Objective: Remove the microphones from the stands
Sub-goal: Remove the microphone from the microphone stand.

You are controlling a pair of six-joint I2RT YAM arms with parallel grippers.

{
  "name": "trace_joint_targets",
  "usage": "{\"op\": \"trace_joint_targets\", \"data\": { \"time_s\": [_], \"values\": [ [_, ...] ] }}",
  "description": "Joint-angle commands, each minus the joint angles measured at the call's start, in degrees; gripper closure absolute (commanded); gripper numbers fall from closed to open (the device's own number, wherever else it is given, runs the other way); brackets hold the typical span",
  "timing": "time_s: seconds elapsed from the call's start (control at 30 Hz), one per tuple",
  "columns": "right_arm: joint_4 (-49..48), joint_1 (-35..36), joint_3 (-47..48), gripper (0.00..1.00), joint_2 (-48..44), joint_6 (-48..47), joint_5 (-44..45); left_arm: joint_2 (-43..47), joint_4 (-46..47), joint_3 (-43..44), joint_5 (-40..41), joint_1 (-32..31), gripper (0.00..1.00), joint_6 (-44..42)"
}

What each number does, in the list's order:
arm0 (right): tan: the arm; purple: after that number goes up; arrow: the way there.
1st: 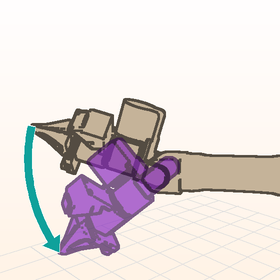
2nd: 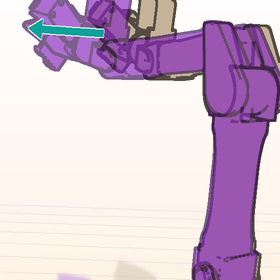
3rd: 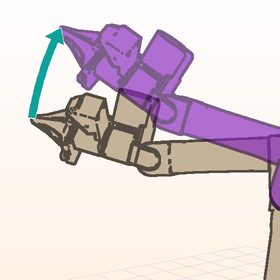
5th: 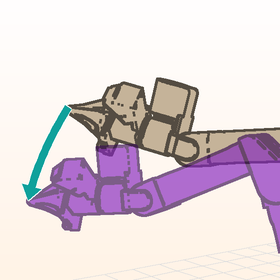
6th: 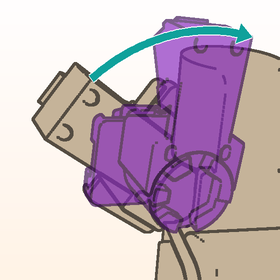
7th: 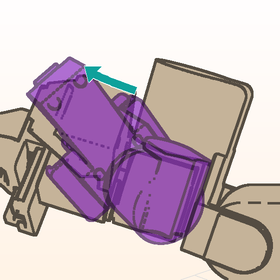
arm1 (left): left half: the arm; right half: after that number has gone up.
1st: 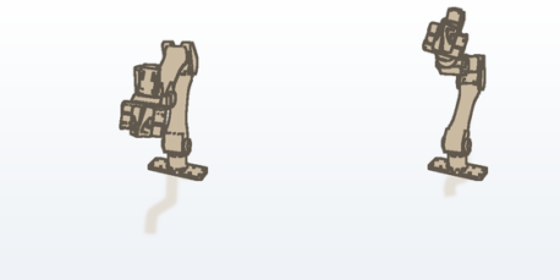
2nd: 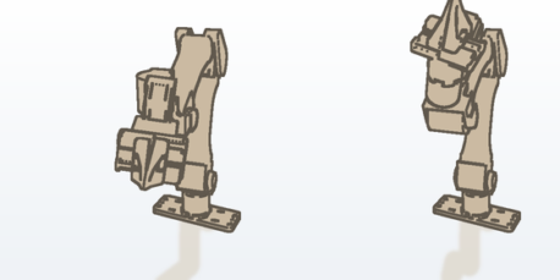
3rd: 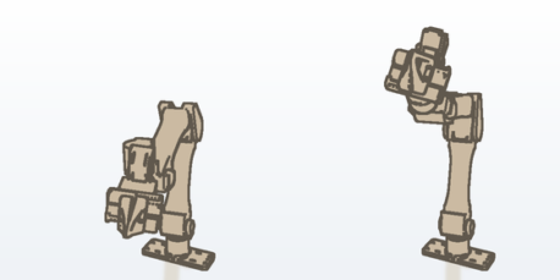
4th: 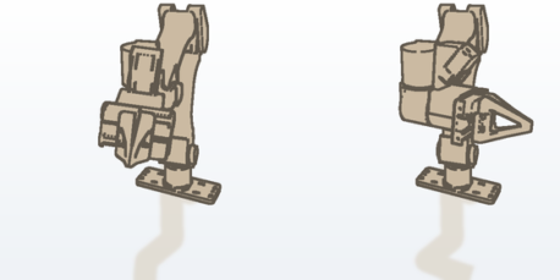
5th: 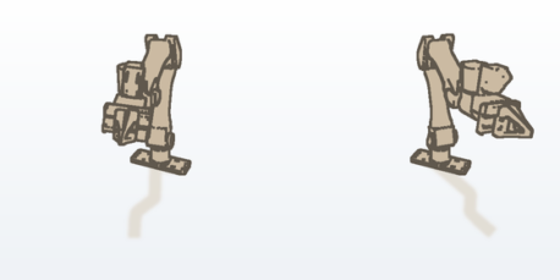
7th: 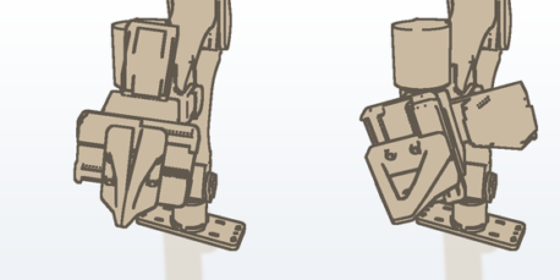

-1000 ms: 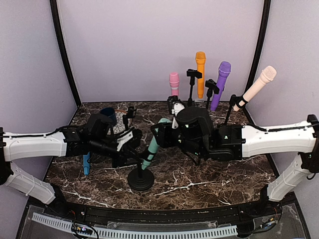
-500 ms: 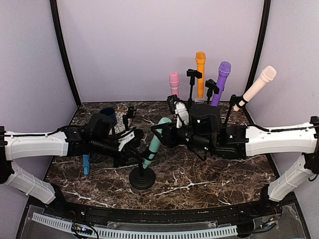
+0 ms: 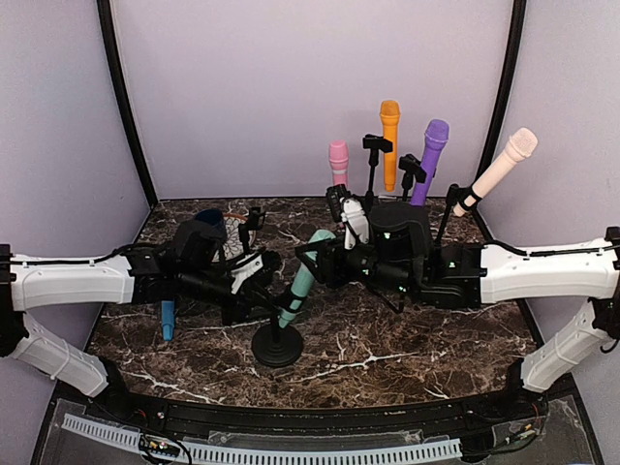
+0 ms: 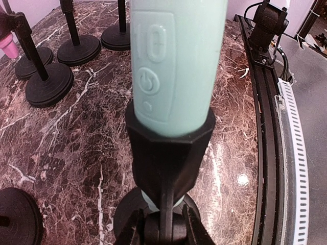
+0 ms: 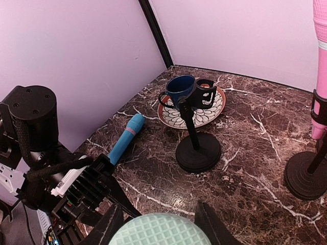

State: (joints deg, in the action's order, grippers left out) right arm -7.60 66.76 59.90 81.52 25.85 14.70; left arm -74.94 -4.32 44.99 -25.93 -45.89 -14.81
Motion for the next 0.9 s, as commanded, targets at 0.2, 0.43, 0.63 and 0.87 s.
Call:
{"op": "trace_joint_targets", "data": {
  "time_s": [0.2, 0.43, 0.63, 0.87],
  "values": [
    [12.11, 3.35, 12.21, 0.72, 2.59, 11.79, 20.35, -1.15, -0.50, 0.97, 2.28, -0.18, 1.00, -0.22],
    [5.90, 3.01, 10.15, 0.71, 1.29, 9.19, 16.43, -1.26, -0.61, 0.97, 2.51, -0.40, 1.00, -0.22],
    [-2.05, 0.30, 5.54, 0.71, -1.27, 4.60, 5.64, -1.48, -0.68, 1.01, 2.55, -0.51, 1.00, -0.24],
    [-6.53, -0.58, 4.35, 0.70, -2.40, -2.14, -5.03, -1.67, -0.78, 1.06, 3.06, -0.60, 1.00, -0.39]
  ]
}}
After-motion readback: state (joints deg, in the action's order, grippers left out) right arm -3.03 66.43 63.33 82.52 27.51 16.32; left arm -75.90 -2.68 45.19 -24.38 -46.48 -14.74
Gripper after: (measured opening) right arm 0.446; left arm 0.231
